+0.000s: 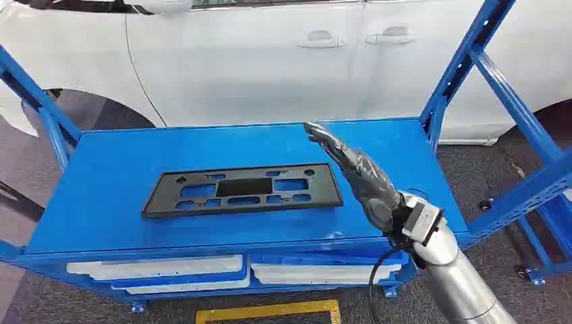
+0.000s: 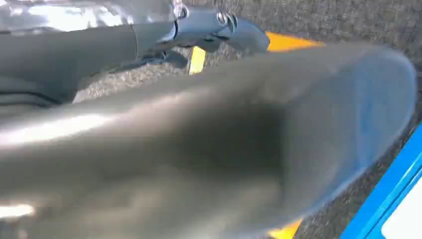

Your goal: Take the parts from the cabinet and place them on the table.

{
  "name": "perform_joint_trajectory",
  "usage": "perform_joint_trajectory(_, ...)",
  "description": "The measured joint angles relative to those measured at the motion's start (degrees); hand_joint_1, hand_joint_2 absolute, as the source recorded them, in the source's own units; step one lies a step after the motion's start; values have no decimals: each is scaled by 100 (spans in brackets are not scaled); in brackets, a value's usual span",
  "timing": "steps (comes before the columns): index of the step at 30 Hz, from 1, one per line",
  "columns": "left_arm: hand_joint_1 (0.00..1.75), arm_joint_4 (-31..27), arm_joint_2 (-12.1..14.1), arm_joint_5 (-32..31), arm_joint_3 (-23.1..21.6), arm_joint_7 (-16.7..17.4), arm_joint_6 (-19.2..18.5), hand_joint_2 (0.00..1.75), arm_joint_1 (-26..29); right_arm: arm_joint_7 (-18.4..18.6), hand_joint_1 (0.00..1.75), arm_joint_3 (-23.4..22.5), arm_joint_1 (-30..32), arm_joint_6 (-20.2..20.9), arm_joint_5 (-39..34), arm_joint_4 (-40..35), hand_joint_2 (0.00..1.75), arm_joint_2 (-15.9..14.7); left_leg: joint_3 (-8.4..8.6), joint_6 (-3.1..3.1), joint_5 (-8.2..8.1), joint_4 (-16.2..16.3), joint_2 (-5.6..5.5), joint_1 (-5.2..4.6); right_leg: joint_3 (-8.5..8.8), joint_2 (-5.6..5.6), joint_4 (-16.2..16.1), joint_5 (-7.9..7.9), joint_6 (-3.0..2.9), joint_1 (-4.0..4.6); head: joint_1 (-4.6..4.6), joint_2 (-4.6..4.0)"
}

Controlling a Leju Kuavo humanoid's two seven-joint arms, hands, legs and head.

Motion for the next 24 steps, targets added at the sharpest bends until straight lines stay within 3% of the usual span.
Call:
perform_joint_trajectory(2, 0, 0, -2, 0, 0, -9, 46, 0, -12, 4, 0, 173, -1, -96, 245, 138, 0, 20, 52, -80, -66, 8, 10, -4, 62, 4, -76, -6, -56, -45, 0, -2)
perform_joint_trajectory(3, 0, 0, -13, -2, 0, -13, 83, 0, -19, 6, 0, 320, -6, -172, 466, 251, 0, 63, -21, -110, -169, 203, 12, 3, 93, 1, -90, -24, -84, -45, -11, -2)
perform_joint_trajectory(4, 0, 0, -20, -9, -2, -13, 103, 0, -22, 39, 0, 499, -18, -269, 720, 387, 0, 131, -235, -137, -368, 620, 12, 12, 108, -6, -91, -44, -113, -45, -4, -2)
perform_joint_trajectory(5, 0, 0, -22, -20, -11, -13, 109, 0, -24, 107, 0, 696, -31, -359, 947, 538, 175, 197, -488, -156, -557, 1074, 12, 19, 120, -8, -90, -61, -133, -37, -9, 0)
perform_joint_trajectory(6, 0, 0, -22, -53, -24, -9, 109, 0, -19, 212, 0, 949, -84, -420, 1163, 737, 175, 273, -818, -174, -727, 1615, 11, 23, 130, -8, -88, -81, -150, -25, -2, -2)
perform_joint_trajectory(7, 0, 0, -22, -74, -37, 4, 109, 0, -13, 336, 0, 1183, -144, -480, 1274, 917, 175, 367, -1036, -180, -765, 1912, 12, 24, 138, -2, -83, -97, -156, -19, -11, 0)
perform_joint_trajectory(8, 0, 0, -22, -83, -61, 7, 99, 0, -15, 429, 0, 1382, -234, -525, 1367, 1085, 175, 458, -1123, -176, -596, 1895, 11, 23, 163, 10, -81, -118, -157, -15, -7, -2)
perform_joint_trajectory(9, 0, 0, -22, -85, -94, 22, 96, 0, -19, 541, 0, 1557, -392, -586, 1429, 1293, 175, 578, -1035, -158, -300, 1583, 12, 23, 204, 19, -81, -142, -161, -6, -4, -2)
perform_joint_trajectory(11, 0, 0, -15, -83, -136, 33, 83, 0, -39, 669, 0, 1880, -703, -612, 1427, 1697, 175, 829, -652, -87, 343, 565, 12, 14, 302, 40, -81, -194, -151, 10, -7, -2)
perform_joint_trajectory(12, 0, 6, -4, -68, -151, 35, 81, 0, -45, 686, 0, 2027, -852, -596, 1396, 1874, 175, 934, -499, -29, 473, 143, 17, -12, 337, 38, -90, -222, -136, 11, -4, -2)
perform_joint_trajectory(13, 0, 9, -2, -63, -157, 33, 72, 0, -66, 708, 0, 2214, -987, -575, 1385, 2094, 175, 1052, -433, -7, 430, 43, 18, -39, 320, 40, -68, -237, -106, 49, -4, -2)
perform_joint_trajectory(16, 0, 11, -2, -33, -166, 20, 78, 0, -60, 789, 0, 2601, -1289, -670, 1688, 2498, 175, 1254, -458, 33, 423, 58, 6, -52, 316, 27, -99, -238, -45, 34, -2, -2)
perform_joint_trajectory(17, 0, 9, -9, -13, -171, 20, 81, 0, -61, 822, 0, 2735, -1375, -759, 1856, 2564, 175, 1296, -406, 80, 463, -38, 13, 33, 312, 23, -69, -287, -11, 54, 0, 0)
perform_joint_trajectory(18, 0, 11, -11, -9, -173, 20, 83, 0, -60, 846, 0, 2843, -1450, -886, 2055, 2629, 175, 1311, -382, 99, 465, -60, 15, 20, 271, 12, 66, -377, 15, 48, 4, -2)
perform_joint_trajectory(20, 0, 11, -11, -2, -175, 22, 98, 0, -60, 896, 0, 3061, -1568, -1179, 2440, 2747, 175, 1335, -378, 134, 453, -58, 19, 20, -162, 6, 942, -811, 58, 9, 22, -2)
perform_joint_trajectory(22, 0, 13, -11, -2, -179, 22, 98, 0, -50, 927, 0, 3244, -1557, -1346, 2651, 2835, 175, 1338, -378, 146, 435, -47, 14, 18, -631, 5, 1787, -1073, 92, -20, 24, -2)
perform_joint_trajectory(23, 0, 13, -11, -2, -179, 22, 100, 0, -43, 931, 0, 3311, -1556, -1370, 2684, 2872, 175, 1340, -374, 138, 424, -36, 10, 19, -700, 4, 1848, -1017, 100, -34, 24, -2)
perform_joint_trajectory(24, 0, 13, -13, 0, -181, 22, 100, 0, -31, 931, 0, 3352, -1560, -1392, 2697, 2894, 175, 1346, -359, 130, 401, -21, 3, 21, -633, 2, 1640, -815, 109, -55, 24, -2)
